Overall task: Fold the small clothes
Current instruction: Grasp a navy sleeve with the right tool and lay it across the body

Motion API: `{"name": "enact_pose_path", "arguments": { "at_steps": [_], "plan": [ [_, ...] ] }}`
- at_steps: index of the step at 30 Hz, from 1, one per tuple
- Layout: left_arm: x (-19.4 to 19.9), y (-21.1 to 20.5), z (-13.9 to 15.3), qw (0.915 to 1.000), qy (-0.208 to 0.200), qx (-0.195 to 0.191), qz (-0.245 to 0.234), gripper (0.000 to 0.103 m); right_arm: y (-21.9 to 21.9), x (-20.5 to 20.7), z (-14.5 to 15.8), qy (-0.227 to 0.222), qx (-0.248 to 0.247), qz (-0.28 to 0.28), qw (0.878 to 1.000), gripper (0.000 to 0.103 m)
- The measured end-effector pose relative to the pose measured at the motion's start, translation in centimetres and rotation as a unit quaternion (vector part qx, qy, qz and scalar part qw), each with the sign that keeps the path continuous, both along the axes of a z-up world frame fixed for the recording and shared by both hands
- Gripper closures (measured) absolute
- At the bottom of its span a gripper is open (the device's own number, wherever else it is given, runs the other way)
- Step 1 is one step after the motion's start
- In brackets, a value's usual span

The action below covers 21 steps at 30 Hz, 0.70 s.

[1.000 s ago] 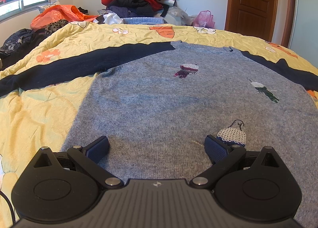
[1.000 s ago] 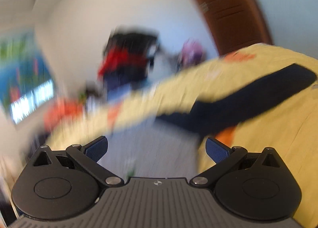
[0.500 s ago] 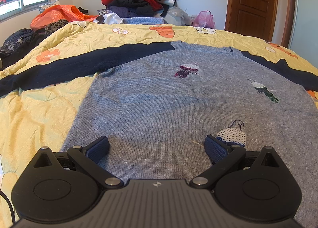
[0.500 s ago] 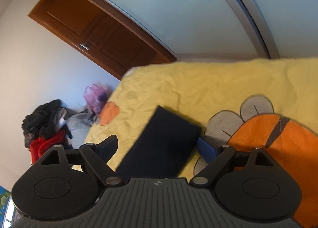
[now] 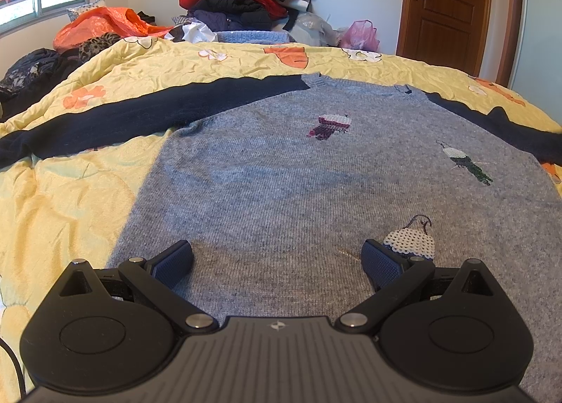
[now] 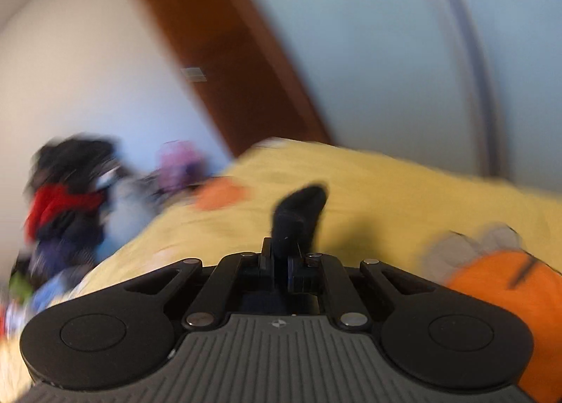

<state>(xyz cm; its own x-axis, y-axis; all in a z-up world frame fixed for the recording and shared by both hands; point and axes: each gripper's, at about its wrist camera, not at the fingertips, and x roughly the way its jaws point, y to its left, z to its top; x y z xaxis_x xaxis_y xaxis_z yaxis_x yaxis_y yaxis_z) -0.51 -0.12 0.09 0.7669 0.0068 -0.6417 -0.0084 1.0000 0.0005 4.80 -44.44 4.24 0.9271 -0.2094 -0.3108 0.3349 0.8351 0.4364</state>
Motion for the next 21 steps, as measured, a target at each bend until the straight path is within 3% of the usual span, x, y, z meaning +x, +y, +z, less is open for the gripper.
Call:
{"name": "enact_pose_path", "arguments": {
  "at_steps": [4, 7, 10, 12, 14, 16, 18, 21],
  "plan": [
    [0.0, 0.0, 0.0, 1.0000, 0.000, 0.000, 0.000, 0.000, 12.0, -0.2, 1.5, -0.020, -0.013, 0.156, 0.987, 0.091],
    [0.0, 0.0, 0.0, 1.0000, 0.000, 0.000, -0.001, 0.000, 20.1, 1.1, 0.0, 0.017, -0.008, 0.255, 0.967, 0.091],
    [0.1, 0.0, 0.0, 1.0000, 0.000, -0.001, -0.001, 0.000, 26.0, 2.3, -3.2, 0.068, -0.031, 0.296, 0.952, 0.091],
    [0.1, 0.1, 0.0, 1.0000, 0.000, -0.002, -0.001, 0.000, 27.6, 2.5, -4.5, 0.091, -0.034, 0.300, 0.949, 0.088],
    [0.1, 0.1, 0.0, 1.0000, 0.000, -0.002, -0.001, 0.000, 27.4, 1.0, -4.7, 0.083, -0.031, 0.280, 0.956, 0.067],
    [0.1, 0.0, 0.0, 1.0000, 0.000, -0.001, -0.001, 0.000, 26.7, -1.2, -3.8, 0.045, -0.014, 0.270, 0.962, 0.021],
    [0.1, 0.1, 0.0, 1.0000, 0.000, -0.001, 0.000, 0.000, 25.0, -3.4, -3.1, 0.015, -0.007, 0.274, 0.962, 0.005],
    [-0.1, 0.4, 0.1, 0.9999, -0.004, -0.011, -0.003, 0.000, 23.4, -3.7, -3.5, 0.012, -0.026, 0.278, 0.960, 0.007]
  ]
}}
